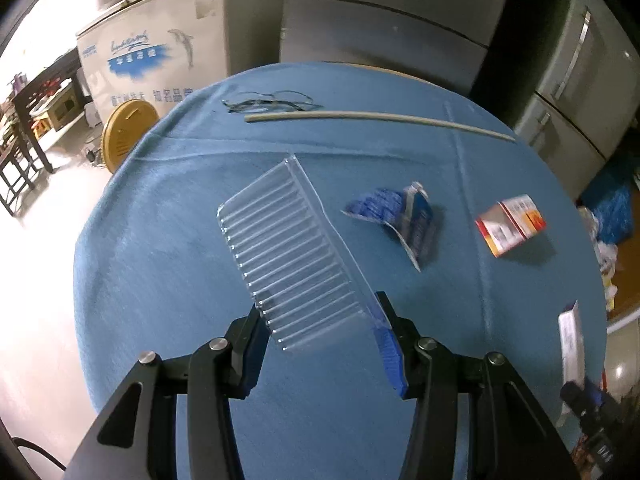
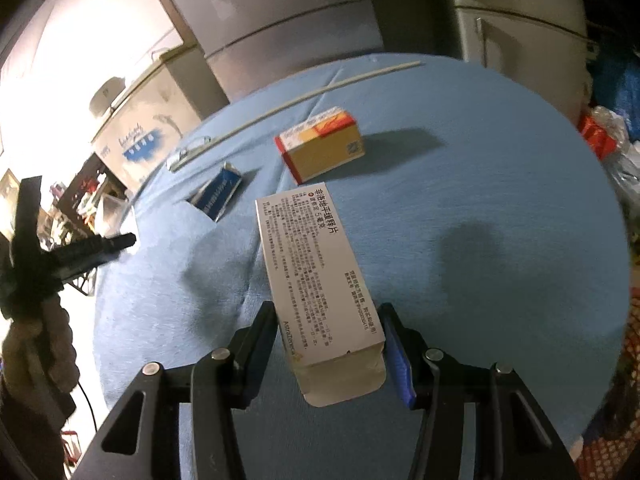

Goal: Collect trash
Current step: 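Carry the medicine box and plastic tray toward the red basket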

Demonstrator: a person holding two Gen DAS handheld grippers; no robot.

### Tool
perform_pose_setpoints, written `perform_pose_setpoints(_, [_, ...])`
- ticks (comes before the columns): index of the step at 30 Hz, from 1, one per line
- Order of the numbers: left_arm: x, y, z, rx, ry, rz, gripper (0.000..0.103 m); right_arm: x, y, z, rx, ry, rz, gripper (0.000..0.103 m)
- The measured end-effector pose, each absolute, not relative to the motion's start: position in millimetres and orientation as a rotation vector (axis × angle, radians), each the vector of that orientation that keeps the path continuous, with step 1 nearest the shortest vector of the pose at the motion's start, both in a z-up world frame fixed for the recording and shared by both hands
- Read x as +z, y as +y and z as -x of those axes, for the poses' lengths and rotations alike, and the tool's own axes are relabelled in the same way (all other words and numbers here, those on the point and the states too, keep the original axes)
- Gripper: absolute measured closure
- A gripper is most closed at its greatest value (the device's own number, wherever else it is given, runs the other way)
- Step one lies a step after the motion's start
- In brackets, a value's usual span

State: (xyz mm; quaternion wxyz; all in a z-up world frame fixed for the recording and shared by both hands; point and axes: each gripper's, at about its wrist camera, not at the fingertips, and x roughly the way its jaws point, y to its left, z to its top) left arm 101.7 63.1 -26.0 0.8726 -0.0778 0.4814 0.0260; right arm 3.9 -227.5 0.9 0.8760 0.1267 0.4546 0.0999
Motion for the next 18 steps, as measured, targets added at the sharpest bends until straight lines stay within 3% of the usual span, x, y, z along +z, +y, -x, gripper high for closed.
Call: perform_pose_setpoints(18, [-6,-16,-58,-0.074,0.973,0.051,0.052,27,-271,61,0.119,0.856,-0.344,0.049])
